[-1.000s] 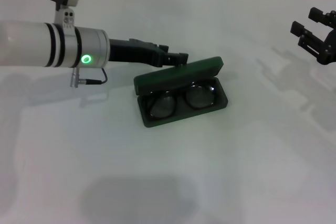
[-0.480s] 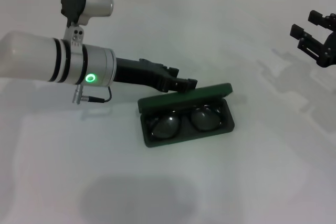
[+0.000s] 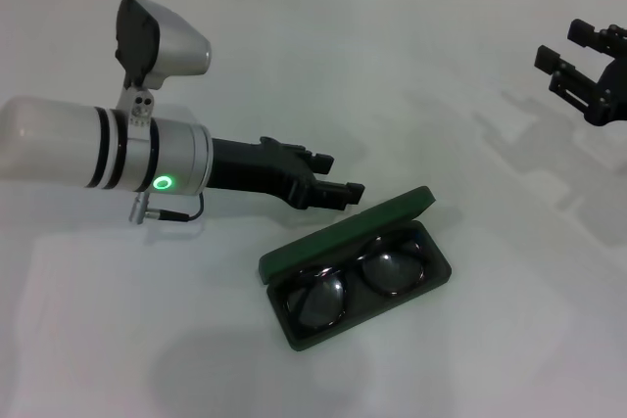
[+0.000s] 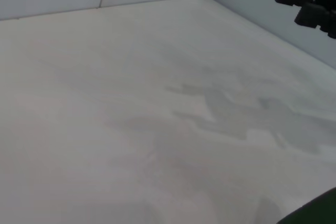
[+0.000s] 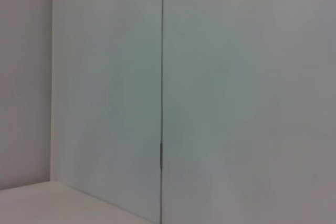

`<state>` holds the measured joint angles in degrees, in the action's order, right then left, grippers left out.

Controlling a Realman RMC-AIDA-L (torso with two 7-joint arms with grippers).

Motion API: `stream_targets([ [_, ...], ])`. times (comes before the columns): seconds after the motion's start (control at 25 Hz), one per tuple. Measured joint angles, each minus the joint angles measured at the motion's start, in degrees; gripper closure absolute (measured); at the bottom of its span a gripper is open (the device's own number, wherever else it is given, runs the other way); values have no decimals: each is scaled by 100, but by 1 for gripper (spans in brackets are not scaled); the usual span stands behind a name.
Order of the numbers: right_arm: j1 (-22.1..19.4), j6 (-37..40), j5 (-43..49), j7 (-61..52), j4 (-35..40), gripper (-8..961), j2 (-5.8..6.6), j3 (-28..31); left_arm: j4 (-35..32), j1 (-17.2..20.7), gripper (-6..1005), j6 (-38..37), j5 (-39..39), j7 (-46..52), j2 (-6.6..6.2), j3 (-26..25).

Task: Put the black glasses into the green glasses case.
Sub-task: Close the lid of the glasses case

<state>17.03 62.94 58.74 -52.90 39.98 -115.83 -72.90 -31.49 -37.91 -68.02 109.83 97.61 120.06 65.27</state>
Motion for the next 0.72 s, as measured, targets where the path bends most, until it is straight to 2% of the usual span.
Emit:
stream_targets([
  [0.28, 16, -5, 7, 0, 0, 456, -10, -84, -6, 44, 291, -19, -175, -207, -7, 42],
  [0.44, 28, 0, 14, 5, 36, 456, -3, -245, -185, 194, 291, -201, -809, -281, -76, -17],
  [0.56, 54, 6, 111, 66, 91, 455, 17, -479, -557, 433, 290, -574, -1030, -138, -171, -77],
  [0.72, 75, -12, 410, 94, 194, 455, 13, -576, -995, 705, 286, -1530, -1012, -65, -247, -90],
])
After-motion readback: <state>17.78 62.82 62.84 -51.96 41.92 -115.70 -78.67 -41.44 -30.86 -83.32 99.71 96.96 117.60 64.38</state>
